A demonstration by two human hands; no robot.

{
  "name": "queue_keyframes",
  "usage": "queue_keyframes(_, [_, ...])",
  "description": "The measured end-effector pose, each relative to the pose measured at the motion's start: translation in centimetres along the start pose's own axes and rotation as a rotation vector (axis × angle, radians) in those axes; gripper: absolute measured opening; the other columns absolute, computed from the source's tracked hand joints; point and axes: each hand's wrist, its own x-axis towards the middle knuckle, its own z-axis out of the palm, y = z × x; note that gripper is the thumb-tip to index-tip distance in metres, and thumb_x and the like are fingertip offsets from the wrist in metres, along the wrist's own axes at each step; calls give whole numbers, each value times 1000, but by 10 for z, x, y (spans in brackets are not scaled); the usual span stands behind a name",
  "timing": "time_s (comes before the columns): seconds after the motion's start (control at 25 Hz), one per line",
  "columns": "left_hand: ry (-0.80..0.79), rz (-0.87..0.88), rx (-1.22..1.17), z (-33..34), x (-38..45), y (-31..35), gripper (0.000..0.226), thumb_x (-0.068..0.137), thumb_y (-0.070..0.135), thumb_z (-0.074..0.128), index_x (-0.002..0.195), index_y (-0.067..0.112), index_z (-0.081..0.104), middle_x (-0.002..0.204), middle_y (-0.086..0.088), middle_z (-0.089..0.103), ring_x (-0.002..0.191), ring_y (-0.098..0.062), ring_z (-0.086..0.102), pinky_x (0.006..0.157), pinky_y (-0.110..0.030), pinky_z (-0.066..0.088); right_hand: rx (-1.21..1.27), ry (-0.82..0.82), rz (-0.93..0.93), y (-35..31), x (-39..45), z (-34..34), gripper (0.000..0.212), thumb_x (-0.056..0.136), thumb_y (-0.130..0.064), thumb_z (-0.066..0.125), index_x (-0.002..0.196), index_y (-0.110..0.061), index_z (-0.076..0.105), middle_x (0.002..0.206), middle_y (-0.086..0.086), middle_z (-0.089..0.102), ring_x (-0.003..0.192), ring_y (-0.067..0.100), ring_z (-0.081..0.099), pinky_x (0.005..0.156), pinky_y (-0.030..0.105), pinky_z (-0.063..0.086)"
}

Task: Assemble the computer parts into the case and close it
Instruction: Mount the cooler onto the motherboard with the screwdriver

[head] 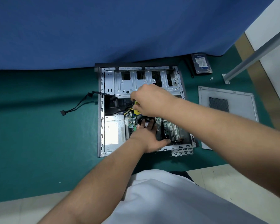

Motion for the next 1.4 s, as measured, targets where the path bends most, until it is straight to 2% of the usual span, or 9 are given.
queue_keyframes(0.2, [43,13,-7,1,-2,1,101,85,87,33,164,26,11,172,-5,9,157,-37,2,126,-49,16,-129,60,129,-24,6,12,53,104,-60,34,79,-18,54,67,-3,39,65,25,45,51,30,21])
queue_keyframes(0.44, [-16,-19,-25,-1,-2,1,105,87,87,30,165,21,6,173,1,-9,157,-36,-15,126,-50,3,15,-198,-142,11,1,-20,39,95,-27,68,133,-32,60,122,3,58,108,29,60,82,40,53])
queue_keyframes(0.56, [-28,-15,-30,-2,-3,3,104,88,85,31,165,21,5,172,0,-10,156,-36,-16,126,-50,1,6,-61,-60,8,-6,-7,26,96,-37,62,115,-19,66,97,5,61,96,32,62,69,38,51])
queue_keyframes(0.68, [-28,-3,-43,-3,-3,3,103,89,84,33,165,21,3,173,0,-7,156,-37,-16,128,-51,3,-19,56,124,-4,-8,13,42,102,-55,46,90,-15,48,65,0,36,71,30,46,49,32,22])
queue_keyframes(0.96, [9,12,-44,-4,-8,3,103,88,85,30,165,21,4,173,0,-4,157,-36,-11,128,-51,11,434,106,43,4,-16,32,34,98,-37,63,115,-18,43,95,3,60,85,28,58,67,40,46])
queue_keyframes(1.08, [-9,50,-43,-13,-20,-1,87,97,75,34,164,22,19,173,-2,2,158,-35,-1,127,-50,18,530,253,137,17,-27,41,31,99,-32,61,121,-20,43,86,-1,61,76,24,58,62,36,39])
queue_keyframes(1.24, [382,213,47,-20,-61,-39,42,103,45,45,131,23,66,132,-2,67,123,-26,61,98,-36,50,669,341,248,36,-50,52,23,99,-36,60,111,-32,40,74,-3,65,59,11,57,54,32,40])
queue_keyframes(1.32, [675,226,70,-18,-77,-71,30,98,32,53,116,18,72,115,-3,72,114,-28,64,98,-37,48,725,323,250,34,-63,63,22,100,-37,59,110,-35,39,74,-1,68,54,11,57,54,33,45])
queue_keyframes(1.4, [787,88,127,-11,-86,-96,37,98,30,56,130,17,67,138,-4,63,137,-29,51,117,-45,38,751,287,238,26,-71,72,22,101,-37,59,110,-36,39,73,1,69,53,11,57,54,35,46])
